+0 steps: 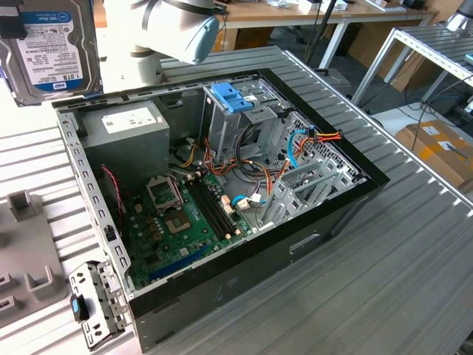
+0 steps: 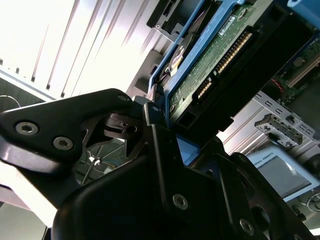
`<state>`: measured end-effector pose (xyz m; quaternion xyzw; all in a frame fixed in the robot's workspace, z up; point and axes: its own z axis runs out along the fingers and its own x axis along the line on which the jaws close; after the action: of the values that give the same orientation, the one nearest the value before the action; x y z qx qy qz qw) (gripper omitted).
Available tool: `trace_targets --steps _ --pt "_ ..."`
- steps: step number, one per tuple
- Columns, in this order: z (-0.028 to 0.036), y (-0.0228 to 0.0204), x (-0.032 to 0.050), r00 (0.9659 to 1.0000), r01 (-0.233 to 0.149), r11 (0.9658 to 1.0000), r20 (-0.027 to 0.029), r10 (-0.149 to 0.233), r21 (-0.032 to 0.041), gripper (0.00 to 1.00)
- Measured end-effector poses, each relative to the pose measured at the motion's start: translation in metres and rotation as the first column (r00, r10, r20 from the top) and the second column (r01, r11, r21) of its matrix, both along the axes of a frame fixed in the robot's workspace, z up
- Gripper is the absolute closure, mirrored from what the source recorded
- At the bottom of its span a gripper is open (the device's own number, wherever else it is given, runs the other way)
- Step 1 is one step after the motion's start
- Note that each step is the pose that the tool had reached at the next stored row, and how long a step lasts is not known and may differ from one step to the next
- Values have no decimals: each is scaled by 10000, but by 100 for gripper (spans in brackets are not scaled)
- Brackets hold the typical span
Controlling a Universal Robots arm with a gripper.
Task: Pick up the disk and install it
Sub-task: 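Pick up the disk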
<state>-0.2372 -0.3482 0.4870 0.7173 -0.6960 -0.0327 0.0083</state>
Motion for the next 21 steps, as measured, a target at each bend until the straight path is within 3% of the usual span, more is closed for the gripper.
trace_targets --steps 6,7,9,10,11,18,21 --pt "0 0 60 10000 1 10000 0 -1 0 63" --pt "0 0 162 10000 1 10000 -1 -1 0 63" --pt "0 0 265 10000 1 10000 -2 -1 0 63" --pt "0 0 396 10000 0 10000 -5 0 0 63" --pt "0 0 457 10000 0 10000 -4 0 0 63" --pt "0 -2 504 10000 1 10000 -5 -1 1 63" --pt "0 -36 506 10000 1 10000 -5 -1 0 63"
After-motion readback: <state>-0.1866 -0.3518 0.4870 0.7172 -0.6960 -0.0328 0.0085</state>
